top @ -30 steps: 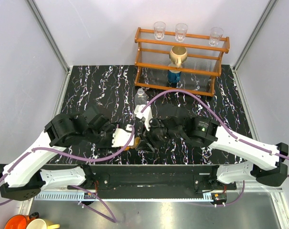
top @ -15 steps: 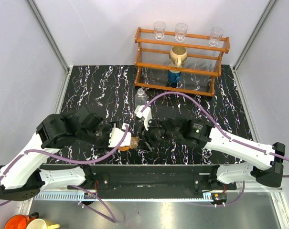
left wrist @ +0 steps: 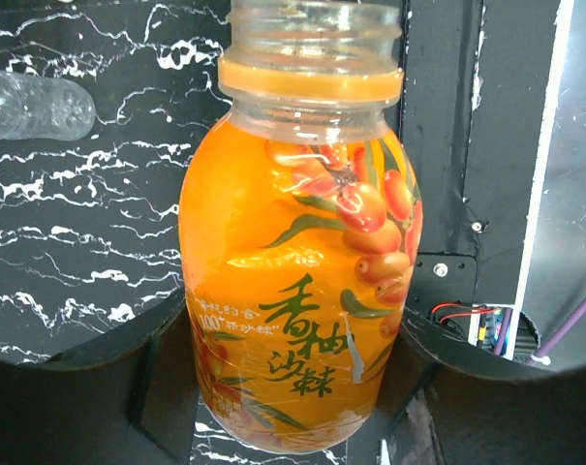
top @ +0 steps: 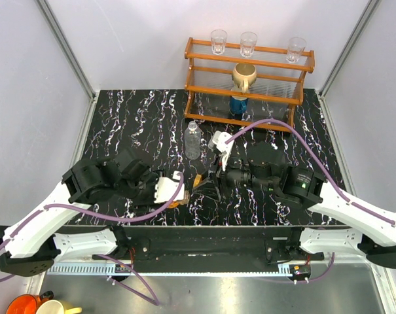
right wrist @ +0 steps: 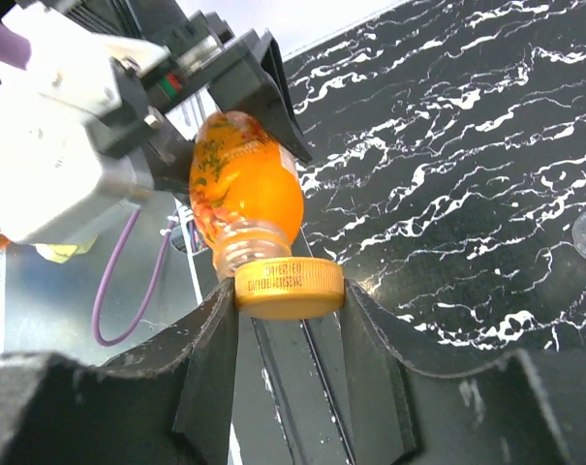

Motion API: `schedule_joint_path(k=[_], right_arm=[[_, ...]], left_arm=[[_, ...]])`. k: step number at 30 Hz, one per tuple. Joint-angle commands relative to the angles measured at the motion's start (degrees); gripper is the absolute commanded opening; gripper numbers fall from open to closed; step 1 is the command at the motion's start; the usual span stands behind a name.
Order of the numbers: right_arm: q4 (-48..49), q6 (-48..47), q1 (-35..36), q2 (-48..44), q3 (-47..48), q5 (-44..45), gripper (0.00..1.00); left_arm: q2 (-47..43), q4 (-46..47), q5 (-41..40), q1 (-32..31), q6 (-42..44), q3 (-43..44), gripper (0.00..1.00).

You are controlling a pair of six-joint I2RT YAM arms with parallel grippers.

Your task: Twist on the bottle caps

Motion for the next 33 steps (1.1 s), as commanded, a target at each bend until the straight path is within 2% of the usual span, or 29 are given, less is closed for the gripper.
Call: schedule_joint_path(k=[1,5,11,33], right_arm=[[6.6,2.5,-0.1,0.2,-1.1,-0.5,0.15],[9.7,2.8,-0.1,-0.7,-3.8,2.0,0.13],[9.5,1.2,-0.1,-3.7,-7.4,11.2,0.12],[13.4,2.1,0.0,0.4,-7.5,10.2,0.13]], left_arm=[[0.1,2.9,-1.9,0.5,-3.3,-0.3,0.45],[0.2,3.6,-1.0,1.3,-4.0,0.7,0.44],[-0.3,3.0,0.3,1.9,-4.1,2.3,0.44],[0.8,3.2,2.5,2.7,-4.9,3.8,0.45]])
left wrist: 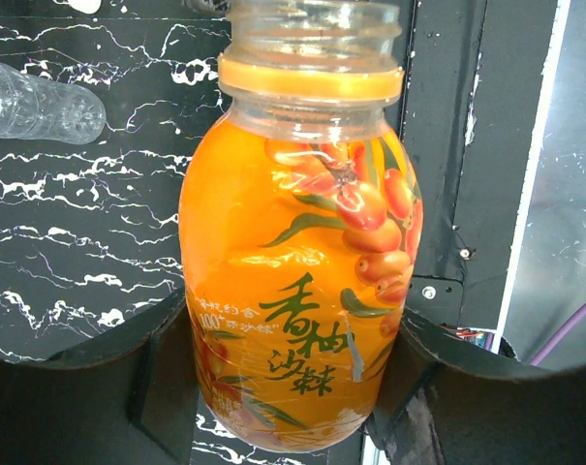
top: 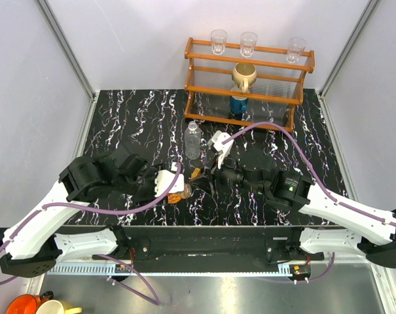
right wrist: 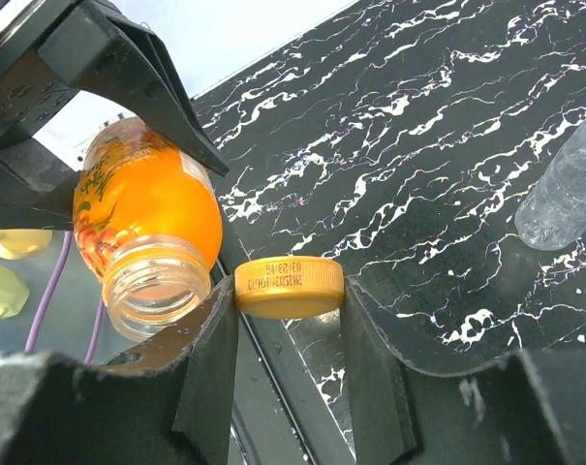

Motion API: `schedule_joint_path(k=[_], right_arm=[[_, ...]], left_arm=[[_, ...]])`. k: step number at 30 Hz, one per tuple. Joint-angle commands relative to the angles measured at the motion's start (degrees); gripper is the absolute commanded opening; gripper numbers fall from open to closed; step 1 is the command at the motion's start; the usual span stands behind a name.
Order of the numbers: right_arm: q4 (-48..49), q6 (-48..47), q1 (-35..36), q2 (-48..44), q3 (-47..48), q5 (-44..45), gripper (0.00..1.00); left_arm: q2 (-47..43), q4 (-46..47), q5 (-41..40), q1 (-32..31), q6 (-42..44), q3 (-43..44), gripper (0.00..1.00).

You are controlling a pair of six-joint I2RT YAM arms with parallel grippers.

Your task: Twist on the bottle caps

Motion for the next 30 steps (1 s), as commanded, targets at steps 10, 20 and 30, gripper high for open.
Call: schedule_joint_path(k=[10,20,30], right_arm=[[0.7,0.4,0.0,-2.8,-0.8,1.1,0.13],[-0.2,0.5,0.1,-2.5,0.0,0.3,0.13],[2.2,0.9,0.6,-0.9,-0.4,0.3,0.13]], left_arm=[[-0.4,2.2,-0.8,1.0,-1.6,0.5,0.45],[0.3,2.6,-1.3,1.3,-1.8,0.5,0.45],[1.6,3.8,-1.5,1.6,-2.4,1.3,0.45]])
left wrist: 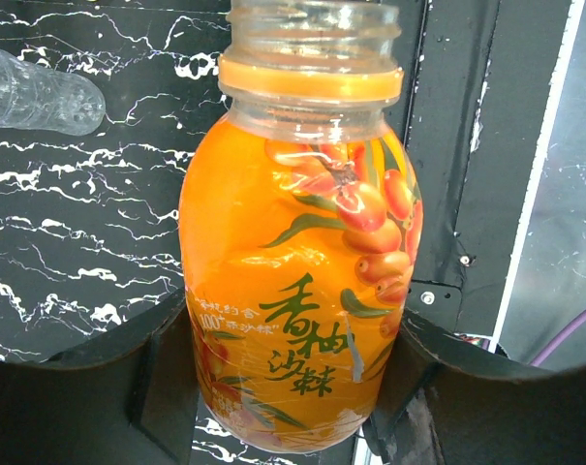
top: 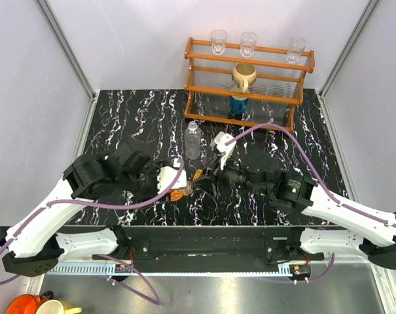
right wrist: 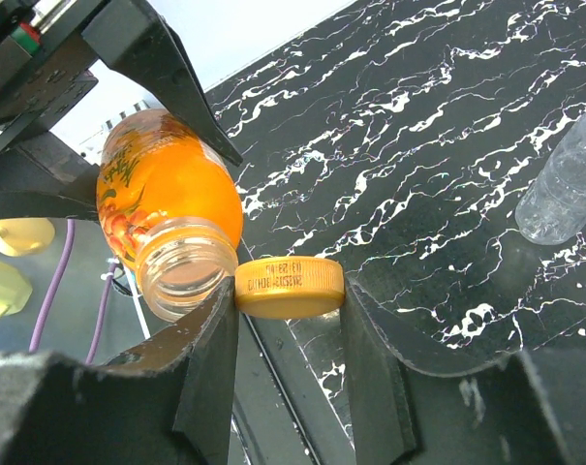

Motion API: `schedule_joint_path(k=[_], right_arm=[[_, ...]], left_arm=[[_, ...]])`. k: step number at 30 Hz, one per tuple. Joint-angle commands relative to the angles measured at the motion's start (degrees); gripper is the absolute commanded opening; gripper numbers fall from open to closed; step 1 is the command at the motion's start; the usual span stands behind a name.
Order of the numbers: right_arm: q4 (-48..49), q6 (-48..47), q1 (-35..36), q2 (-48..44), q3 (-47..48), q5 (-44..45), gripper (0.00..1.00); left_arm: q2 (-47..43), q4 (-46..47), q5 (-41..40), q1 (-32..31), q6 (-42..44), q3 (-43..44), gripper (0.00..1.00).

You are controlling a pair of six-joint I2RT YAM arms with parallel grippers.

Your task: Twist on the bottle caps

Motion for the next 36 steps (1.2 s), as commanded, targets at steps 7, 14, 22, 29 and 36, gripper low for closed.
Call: schedule_joint_path(k=[7,14,22,29,36], right_arm=[[3.4,1.2,1.7,1.2,-0.2,0.3,0.13],[3.5,1.6,2.1,1.8,-1.0,0.6,0.13],[5.0,2.9,2.7,2.1,-3.1,1.0,0.13],[5.7,3.7,3.6,2.6,-4.1,1.1,0.13],[6.0,4.4,4.4,2.7,-5.2,1.5,0.12]], left_arm=[[-0.1,3.6,-2.2,0.5,-1.8,1.4,0.45],[-0.2,3.7,-1.1,1.2,-2.6,3.4,0.45],[-0.1,3.6,1.9,2.3,-3.9,6.8,0.46],[-0.2,3.7,4.1,3.4,-4.4,9.0,0.46],[-0.7,3.7,4.6,3.5,-4.5,9.5,0.48]])
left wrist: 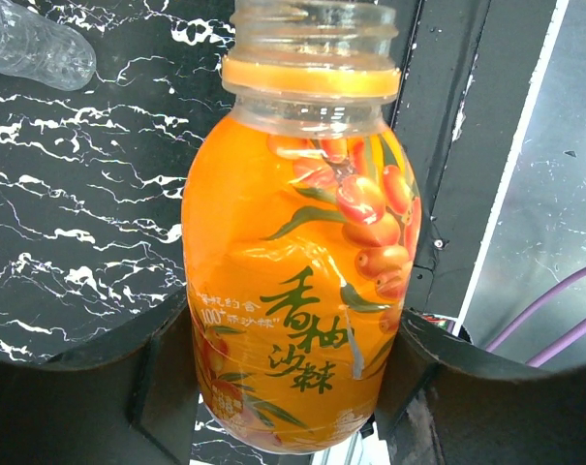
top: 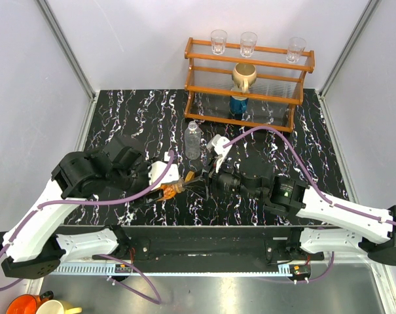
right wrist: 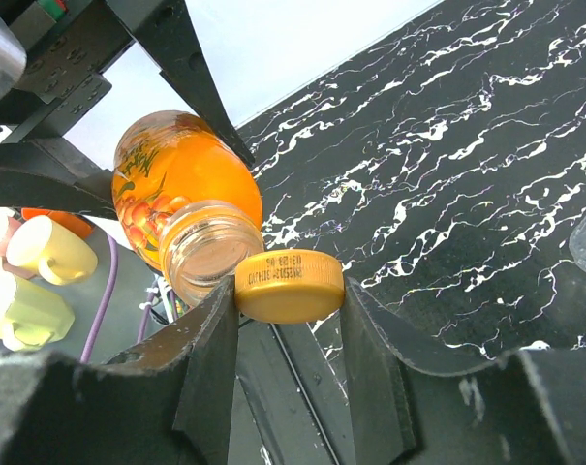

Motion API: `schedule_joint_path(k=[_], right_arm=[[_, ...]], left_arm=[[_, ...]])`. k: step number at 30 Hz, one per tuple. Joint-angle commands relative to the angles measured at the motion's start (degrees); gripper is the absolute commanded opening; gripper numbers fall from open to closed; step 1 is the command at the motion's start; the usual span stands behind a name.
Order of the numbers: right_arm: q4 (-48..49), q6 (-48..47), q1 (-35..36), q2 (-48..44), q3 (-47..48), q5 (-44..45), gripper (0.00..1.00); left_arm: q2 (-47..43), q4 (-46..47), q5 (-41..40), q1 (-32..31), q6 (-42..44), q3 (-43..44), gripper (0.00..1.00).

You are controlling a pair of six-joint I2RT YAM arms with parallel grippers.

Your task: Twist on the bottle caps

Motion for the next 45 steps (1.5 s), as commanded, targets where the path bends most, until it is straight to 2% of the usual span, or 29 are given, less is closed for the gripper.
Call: schedule_joint_path(k=[1,36,39,42,45], right_arm=[[-3.2,0.5,1.3,1.4,-2.1,0.3,0.12],[-3.0,2.2,2.2,0.4,-4.5,0.0,0.11],[-4.5,1.9,2.2,0.2,-3.7,-0.6,0.11],[-7.9,0.7,2.2,-1.2,-1.6,-0.9,0.12],[-12.4,-1.1,2.2,-3.8,0.3,-5.5,0.13]], left_arm=[[-1.2,10.0,3.9,0.3,-1.7,3.9,0.48],[-2.1,9.3,6.1,1.6,-2.4,6.0,0.53],[-2.5,8.7,7.1,1.6,-1.3,4.6,0.50],[-2.6,6.8,8.2,1.6,1.5,3.1,0.43],[-2.7,4.0,9.1,1.6,4.8,1.1,0.39]])
